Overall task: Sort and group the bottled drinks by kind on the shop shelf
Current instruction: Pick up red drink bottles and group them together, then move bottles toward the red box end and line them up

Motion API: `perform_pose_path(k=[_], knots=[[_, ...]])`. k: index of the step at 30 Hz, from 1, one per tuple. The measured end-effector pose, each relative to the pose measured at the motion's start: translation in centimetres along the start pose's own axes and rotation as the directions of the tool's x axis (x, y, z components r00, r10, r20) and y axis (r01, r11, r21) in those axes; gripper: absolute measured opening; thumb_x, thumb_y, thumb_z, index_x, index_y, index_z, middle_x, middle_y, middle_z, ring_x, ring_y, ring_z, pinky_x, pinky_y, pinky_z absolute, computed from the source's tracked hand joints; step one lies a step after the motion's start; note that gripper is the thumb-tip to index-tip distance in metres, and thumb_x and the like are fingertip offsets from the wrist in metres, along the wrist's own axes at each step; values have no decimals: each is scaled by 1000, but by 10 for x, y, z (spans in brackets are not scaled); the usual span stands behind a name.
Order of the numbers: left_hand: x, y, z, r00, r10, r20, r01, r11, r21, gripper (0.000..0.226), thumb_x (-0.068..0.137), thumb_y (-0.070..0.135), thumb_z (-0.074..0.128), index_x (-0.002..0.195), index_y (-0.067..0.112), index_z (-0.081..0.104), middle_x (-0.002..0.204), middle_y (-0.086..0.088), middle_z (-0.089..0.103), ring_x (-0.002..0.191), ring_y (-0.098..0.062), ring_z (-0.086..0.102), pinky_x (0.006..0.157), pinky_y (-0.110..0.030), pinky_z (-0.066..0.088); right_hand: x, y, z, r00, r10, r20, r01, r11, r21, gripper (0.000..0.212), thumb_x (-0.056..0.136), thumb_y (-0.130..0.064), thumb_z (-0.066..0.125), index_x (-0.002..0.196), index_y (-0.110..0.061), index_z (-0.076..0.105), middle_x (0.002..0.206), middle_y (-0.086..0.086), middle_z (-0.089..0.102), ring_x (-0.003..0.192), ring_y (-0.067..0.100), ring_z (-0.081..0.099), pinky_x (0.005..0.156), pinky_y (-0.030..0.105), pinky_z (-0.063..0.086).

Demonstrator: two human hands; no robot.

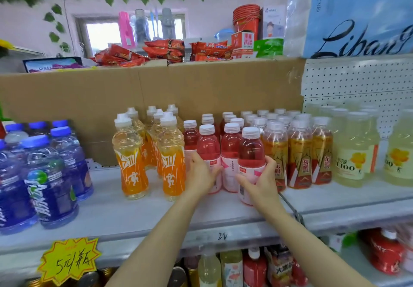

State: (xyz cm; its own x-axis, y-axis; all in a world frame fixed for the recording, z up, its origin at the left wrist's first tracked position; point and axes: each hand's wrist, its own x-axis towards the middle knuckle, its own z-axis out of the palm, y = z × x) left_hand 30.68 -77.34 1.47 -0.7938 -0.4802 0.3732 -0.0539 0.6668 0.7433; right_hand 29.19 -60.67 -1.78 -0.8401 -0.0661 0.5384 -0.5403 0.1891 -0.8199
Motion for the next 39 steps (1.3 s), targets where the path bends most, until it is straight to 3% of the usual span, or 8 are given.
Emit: perform_pose_path(k=[5,8,11,16,20,25,32,39], knots=[[0,2,3,1000,-19,-10,19,1000,5,71,86,37,77,134,12,32,137,-11,53,124,-32,54,101,-47,49,8,1,0,999,12,-52,-14,999,-46,82,71,-21,84,126,-32,24,125,-1,45,119,22,49,104,47,44],[-6,2,3,1000,1,-24,-1,1000,-2,69,88,30,75,138,11,31,136,-11,52,124,-31,55,94,-37,47,8,2,0,998,-12,-60,5,993,-119,88,71,-29,87,137,-20,29,129,3,47,120,22,50,104,44,46],[-12,1,2,998,46,-52,-39,991,127,68,90,27,73,140,7,31,133,-13,53,119,-31,58,83,-30,44,5,-3,1,990,-109,-88,81,960,-269,103,76,-28,85,152,-6,20,148,11,34,139,23,32,115,28,26],[-23,2,-4,992,110,-55,-82,924,374,85,98,15,60,158,1,0,158,-19,31,139,-32,43,103,-36,46,10,-11,1,906,-411,-102,281,764,-581,103,81,-28,80,154,3,15,158,20,24,148,29,21,121,34,16],[-33,-2,-13,962,261,-85,-184,841,508,90,92,13,70,158,2,11,154,-15,39,136,-29,46,102,-34,48,12,-18,2,828,-561,-22,377,585,-718,97,83,-28,77,152,7,19,158,25,23,149,36,21,121,46,23],[-34,-10,-31,843,532,-81,-306,597,741,90,63,26,94,141,5,53,134,-12,62,122,-30,60,99,-40,51,9,-36,17,745,-663,66,498,487,-718,83,87,-27,69,150,8,27,156,24,31,147,36,24,119,51,27],[-34,-27,-75,777,616,-133,-229,472,851,81,75,28,86,145,10,49,148,-9,48,135,-32,44,112,-45,33,4,-45,60,664,-730,161,630,430,-647,72,83,-23,71,143,6,43,143,21,48,137,36,41,116,49,30],[-43,-72,-133,782,605,-149,-206,476,855,82,72,44,85,139,11,54,144,-11,52,134,-31,45,111,-46,38,-20,-66,110,660,-730,175,684,489,-541,60,87,-32,65,137,-3,53,132,12,57,126,31,52,110,46,37]])
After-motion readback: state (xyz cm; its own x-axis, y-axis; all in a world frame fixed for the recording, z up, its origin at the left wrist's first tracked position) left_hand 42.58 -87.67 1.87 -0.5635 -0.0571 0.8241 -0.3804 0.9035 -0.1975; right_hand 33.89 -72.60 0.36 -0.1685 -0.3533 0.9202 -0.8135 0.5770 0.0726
